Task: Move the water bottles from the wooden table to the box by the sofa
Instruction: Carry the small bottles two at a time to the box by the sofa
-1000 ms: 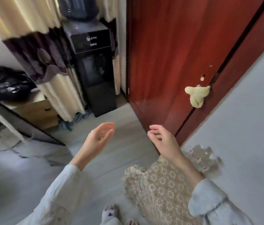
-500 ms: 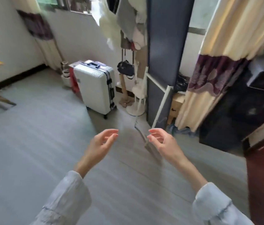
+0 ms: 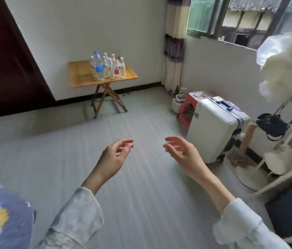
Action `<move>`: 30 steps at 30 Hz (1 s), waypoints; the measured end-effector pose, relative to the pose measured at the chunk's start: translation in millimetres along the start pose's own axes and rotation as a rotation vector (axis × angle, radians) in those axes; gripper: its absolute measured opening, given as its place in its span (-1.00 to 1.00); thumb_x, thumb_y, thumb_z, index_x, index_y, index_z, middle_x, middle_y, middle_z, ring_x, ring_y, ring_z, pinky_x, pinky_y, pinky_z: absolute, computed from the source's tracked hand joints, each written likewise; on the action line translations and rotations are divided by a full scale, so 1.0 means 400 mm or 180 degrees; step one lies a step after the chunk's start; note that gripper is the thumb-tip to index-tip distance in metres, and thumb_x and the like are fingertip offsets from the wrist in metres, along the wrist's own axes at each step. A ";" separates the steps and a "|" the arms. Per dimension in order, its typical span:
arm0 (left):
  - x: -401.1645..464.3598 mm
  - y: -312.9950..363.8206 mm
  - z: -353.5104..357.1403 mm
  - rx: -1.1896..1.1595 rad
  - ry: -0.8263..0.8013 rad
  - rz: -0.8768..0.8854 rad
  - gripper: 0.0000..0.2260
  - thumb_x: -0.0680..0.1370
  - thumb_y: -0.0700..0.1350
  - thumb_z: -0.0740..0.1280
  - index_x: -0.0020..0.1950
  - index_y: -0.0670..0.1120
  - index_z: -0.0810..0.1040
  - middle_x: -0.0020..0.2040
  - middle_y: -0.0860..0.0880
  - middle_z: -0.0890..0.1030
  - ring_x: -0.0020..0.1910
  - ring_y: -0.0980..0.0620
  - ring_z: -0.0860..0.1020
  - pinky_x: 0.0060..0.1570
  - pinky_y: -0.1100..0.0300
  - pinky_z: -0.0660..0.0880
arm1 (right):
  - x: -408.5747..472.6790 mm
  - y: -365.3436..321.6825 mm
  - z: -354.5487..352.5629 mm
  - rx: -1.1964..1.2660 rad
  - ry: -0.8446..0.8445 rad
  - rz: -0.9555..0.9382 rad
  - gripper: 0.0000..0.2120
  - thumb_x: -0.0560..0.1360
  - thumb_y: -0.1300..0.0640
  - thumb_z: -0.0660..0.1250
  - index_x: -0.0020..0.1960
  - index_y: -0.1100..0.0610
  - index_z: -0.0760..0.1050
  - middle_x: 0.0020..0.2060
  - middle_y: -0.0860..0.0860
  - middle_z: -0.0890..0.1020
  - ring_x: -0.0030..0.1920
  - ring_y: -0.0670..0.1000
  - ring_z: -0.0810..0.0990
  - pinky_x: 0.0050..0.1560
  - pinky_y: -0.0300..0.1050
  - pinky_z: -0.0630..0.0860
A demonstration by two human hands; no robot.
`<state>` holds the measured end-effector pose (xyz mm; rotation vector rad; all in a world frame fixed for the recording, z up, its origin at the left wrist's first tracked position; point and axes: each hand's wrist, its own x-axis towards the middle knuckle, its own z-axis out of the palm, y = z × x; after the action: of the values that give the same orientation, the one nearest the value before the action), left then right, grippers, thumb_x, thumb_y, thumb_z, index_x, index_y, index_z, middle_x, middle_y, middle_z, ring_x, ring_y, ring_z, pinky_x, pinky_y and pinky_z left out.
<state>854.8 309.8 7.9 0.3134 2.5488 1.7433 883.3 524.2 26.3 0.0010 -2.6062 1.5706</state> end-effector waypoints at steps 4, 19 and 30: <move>0.162 -0.059 -0.108 -0.0003 0.0312 -0.0080 -0.81 0.56 -0.08 0.21 -0.03 0.23 0.49 -0.03 0.15 0.61 0.05 0.09 0.57 0.14 0.06 0.50 | 0.251 -0.028 0.109 -0.0011 -0.0290 -0.0239 -0.81 0.49 0.07 0.29 0.09 0.07 0.50 -0.05 0.02 0.65 -0.03 -0.01 0.62 0.02 -0.07 0.55; 0.935 -0.217 -0.461 0.0079 0.0940 -0.0155 -0.81 0.56 -0.08 0.21 0.00 0.22 0.50 0.00 0.11 0.62 0.08 0.07 0.56 0.20 -0.03 0.47 | 1.193 -0.137 0.348 0.0135 -0.0729 -0.0685 -0.77 0.50 0.05 0.26 0.12 0.08 0.48 0.00 0.03 0.64 0.01 -0.03 0.61 0.08 -0.02 0.56; 1.585 -0.409 -0.691 -0.0043 0.0805 -0.0090 -0.82 0.56 -0.15 0.21 0.02 0.13 0.49 0.01 0.02 0.62 0.02 0.15 0.57 0.13 0.11 0.49 | 1.832 -0.135 0.540 0.0108 -0.0437 -0.0448 -0.79 0.50 0.06 0.26 0.10 0.09 0.49 -0.02 0.07 0.64 0.01 0.01 0.60 0.09 0.08 0.55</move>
<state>170.5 117.5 10.4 0.0581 2.6906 1.8996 138.8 345.1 36.1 0.2986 -2.6130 1.6188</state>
